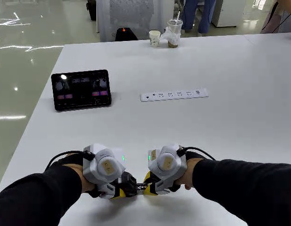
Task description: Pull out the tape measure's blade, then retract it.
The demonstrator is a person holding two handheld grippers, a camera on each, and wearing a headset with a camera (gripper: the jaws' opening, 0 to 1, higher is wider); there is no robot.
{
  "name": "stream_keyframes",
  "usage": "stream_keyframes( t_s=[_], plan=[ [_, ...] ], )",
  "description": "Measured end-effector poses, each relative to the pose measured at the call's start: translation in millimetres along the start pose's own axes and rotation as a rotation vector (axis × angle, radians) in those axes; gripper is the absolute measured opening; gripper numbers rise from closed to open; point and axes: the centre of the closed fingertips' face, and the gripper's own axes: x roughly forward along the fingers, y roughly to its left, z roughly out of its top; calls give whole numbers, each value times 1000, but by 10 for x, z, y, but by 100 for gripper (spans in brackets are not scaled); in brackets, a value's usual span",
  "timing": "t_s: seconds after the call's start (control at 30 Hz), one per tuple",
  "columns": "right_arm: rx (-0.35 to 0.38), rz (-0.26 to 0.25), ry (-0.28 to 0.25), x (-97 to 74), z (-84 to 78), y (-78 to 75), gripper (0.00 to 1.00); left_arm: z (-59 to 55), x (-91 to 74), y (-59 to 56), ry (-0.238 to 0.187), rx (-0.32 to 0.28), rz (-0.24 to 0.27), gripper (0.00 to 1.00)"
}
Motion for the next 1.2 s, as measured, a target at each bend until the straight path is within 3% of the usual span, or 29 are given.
stream_keyframes(
  t_s=[1.2],
  plan=[
    [-19, 8, 32, -138, -196, -19, 11, 2, 1, 7, 4, -7, -4, 32]
  ],
)
